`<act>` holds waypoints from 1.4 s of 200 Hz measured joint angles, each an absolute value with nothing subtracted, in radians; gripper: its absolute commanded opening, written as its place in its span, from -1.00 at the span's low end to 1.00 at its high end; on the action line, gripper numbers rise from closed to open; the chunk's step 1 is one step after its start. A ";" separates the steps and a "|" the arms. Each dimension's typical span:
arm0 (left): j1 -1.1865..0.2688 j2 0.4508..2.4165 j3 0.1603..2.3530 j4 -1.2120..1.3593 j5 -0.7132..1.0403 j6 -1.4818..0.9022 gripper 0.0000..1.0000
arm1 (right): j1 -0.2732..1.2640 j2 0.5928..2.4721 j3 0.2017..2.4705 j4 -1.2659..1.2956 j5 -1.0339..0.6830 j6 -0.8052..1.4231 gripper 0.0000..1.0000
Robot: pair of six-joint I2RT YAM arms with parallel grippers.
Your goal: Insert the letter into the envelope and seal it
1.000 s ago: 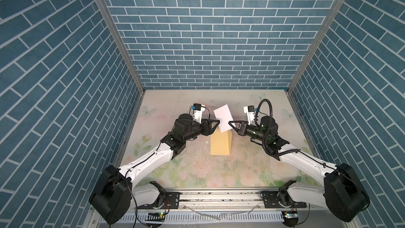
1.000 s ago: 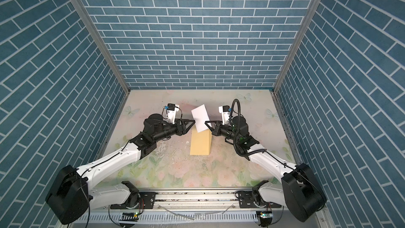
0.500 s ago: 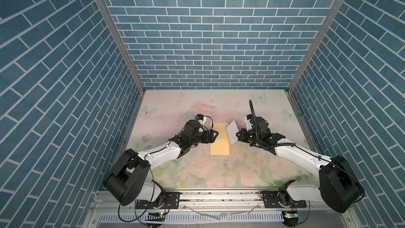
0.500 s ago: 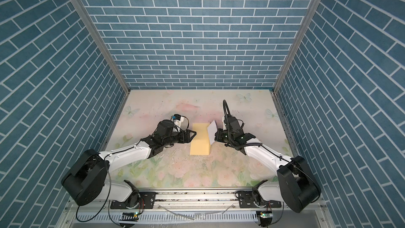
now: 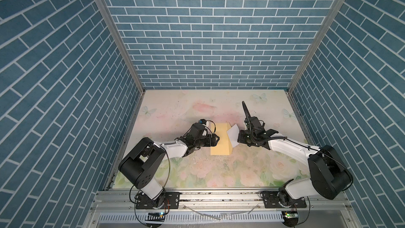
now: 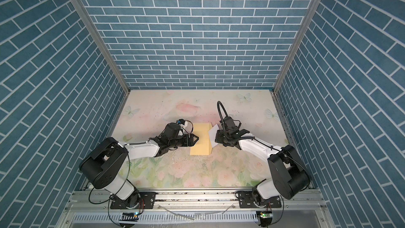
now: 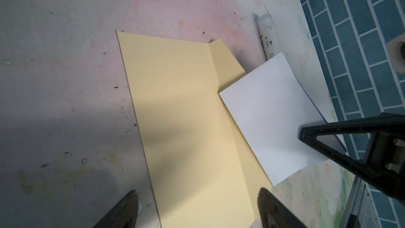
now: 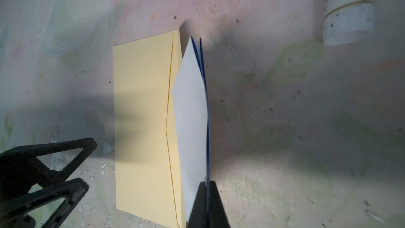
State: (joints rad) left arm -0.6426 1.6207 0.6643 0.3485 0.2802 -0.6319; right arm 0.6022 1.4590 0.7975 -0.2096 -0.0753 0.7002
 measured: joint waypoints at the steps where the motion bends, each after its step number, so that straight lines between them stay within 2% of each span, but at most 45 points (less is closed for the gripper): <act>1: -0.643 1.621 0.664 0.349 0.280 -0.632 0.67 | 0.602 1.459 0.797 -0.210 -0.075 0.700 -1.00; 75: -0.643 1.707 0.677 0.411 0.277 -0.641 0.44 | 0.604 1.526 0.829 -0.210 -0.063 0.700 -1.00; 241: -0.643 1.770 0.691 0.507 0.276 -0.643 0.30 | 0.604 1.584 0.820 -0.026 -0.068 0.677 -1.00; 280: -0.643 1.775 0.693 0.509 0.273 -0.642 0.16 | 0.604 1.589 0.820 -0.023 -0.068 0.612 -1.00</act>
State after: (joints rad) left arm -0.6426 1.7752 0.6933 0.5087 0.2726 -0.6418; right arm 0.6044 1.5887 0.8204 -0.0227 -0.0681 0.6121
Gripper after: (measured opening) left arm 0.604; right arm 0.047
